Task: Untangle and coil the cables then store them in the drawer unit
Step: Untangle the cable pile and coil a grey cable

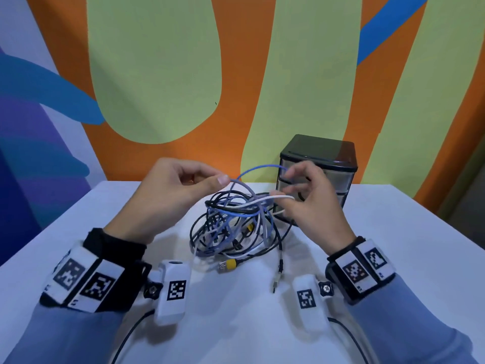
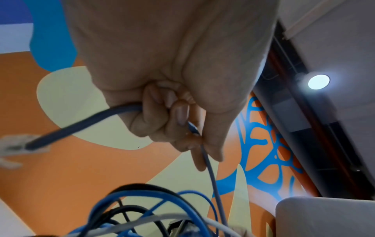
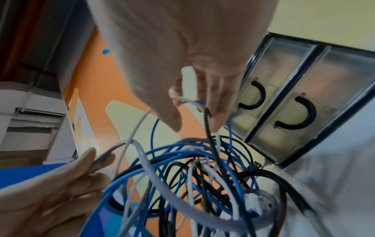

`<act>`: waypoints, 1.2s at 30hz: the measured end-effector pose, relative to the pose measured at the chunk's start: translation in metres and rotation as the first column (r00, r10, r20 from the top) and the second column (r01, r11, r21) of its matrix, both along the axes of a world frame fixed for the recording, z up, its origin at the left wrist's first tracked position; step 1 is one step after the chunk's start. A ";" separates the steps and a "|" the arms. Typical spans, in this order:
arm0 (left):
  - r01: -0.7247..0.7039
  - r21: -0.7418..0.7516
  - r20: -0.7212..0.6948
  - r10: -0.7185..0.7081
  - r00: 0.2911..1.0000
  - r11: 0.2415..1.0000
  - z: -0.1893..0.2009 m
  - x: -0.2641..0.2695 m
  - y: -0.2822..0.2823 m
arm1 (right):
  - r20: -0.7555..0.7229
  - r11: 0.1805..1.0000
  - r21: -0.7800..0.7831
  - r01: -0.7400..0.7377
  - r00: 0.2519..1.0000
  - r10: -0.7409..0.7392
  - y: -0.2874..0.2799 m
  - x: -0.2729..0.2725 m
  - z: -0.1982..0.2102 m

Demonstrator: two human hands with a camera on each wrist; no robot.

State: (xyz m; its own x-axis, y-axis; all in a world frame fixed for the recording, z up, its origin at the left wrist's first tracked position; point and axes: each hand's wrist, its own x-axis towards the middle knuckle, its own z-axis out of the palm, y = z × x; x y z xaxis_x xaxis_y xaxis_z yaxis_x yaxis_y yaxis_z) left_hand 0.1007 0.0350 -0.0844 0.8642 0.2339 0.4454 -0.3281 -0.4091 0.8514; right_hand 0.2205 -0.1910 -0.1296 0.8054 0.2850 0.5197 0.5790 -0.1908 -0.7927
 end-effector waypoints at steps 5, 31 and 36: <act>-0.128 -0.031 0.090 0.130 0.987 0.991 -0.003 0.006 0.005 | -0.226 0.975 -0.140 0.171 0.953 -0.200 -0.005 0.002 0.005; -0.474 0.265 0.080 0.470 0.879 0.840 -0.011 0.019 0.003 | -0.068 0.961 0.093 -0.262 0.961 0.269 0.010 -0.009 -0.001; -0.182 0.640 0.341 -0.064 0.938 0.747 0.015 0.010 -0.056 | 0.170 0.968 0.147 -0.203 0.969 0.178 0.006 -0.020 0.009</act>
